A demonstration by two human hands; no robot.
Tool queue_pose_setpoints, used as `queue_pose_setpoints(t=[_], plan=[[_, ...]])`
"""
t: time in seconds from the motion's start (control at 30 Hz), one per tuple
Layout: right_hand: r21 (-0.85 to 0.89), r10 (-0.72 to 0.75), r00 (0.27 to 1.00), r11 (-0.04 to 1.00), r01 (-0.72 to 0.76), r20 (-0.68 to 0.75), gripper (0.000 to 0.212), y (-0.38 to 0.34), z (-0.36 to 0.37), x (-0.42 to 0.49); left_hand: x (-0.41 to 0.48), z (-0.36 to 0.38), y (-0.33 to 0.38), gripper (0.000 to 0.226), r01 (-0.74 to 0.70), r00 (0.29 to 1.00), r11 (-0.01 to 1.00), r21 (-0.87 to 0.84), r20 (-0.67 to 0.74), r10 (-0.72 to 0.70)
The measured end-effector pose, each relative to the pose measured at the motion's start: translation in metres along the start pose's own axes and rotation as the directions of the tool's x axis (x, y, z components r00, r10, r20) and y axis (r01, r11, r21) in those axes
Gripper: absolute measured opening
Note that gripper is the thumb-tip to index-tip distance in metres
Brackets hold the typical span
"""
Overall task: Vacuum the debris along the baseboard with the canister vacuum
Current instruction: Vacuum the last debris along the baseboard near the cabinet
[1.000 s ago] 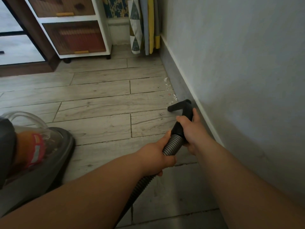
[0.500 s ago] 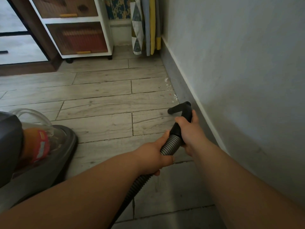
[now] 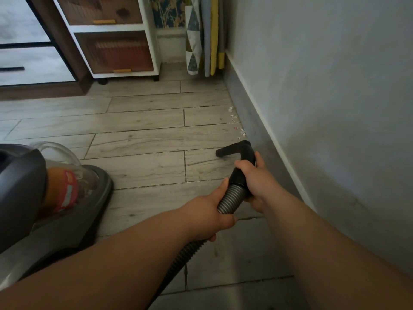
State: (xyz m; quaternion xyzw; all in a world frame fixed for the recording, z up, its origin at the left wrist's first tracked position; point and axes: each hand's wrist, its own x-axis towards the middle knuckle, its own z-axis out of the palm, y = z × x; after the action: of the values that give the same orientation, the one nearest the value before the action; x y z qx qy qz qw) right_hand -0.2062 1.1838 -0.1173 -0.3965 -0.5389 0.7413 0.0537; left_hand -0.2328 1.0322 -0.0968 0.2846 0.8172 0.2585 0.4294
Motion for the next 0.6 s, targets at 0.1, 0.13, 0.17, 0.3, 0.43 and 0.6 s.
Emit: queue_pose_setpoints(t=[0.1, 0.13, 0.17, 0.3, 0.43, 0.6], plan=[[0.028, -0.027, 0.999, 0.999, 0.028, -0.043, 0.073, 0.003, 0.002, -0.002, 0.0, -0.001, -0.002, 0.093, -0.004, 1.0, 1.0, 0.007, 0.002, 0.004], [0.016, -0.042, 0.996, 0.999, 0.044, -0.077, 0.071, 0.004, 0.002, -0.003, 0.0, -0.001, -0.003, 0.092, -0.008, 1.0, 1.0, 0.005, 0.006, 0.007], [-0.011, -0.058, 0.991, 0.998, 0.058, -0.118, 0.071, 0.005, 0.001, -0.003, 0.001, -0.001, -0.004, 0.092, -0.011, 1.0, 1.0, 0.001, 0.015, 0.011], [-0.038, -0.098, 0.974, 0.995, 0.092, -0.202, 0.073, 0.007, -0.009, -0.005, 0.009, 0.002, -0.001, 0.091, -0.032, 0.998, 0.999, 0.013, 0.053, 0.031], [-0.015, -0.114, 0.964, 0.993, 0.114, -0.24, 0.075, 0.004, -0.023, -0.002, 0.023, 0.007, 0.006, 0.091, -0.049, 0.996, 0.998, 0.038, 0.083, 0.046], [-0.076, -0.114, 0.962, 0.992, 0.098, -0.248, 0.075, 0.003, -0.027, 0.006, 0.034, 0.008, 0.007, 0.091, -0.05, 0.995, 0.997, 0.062, 0.091, 0.044]])
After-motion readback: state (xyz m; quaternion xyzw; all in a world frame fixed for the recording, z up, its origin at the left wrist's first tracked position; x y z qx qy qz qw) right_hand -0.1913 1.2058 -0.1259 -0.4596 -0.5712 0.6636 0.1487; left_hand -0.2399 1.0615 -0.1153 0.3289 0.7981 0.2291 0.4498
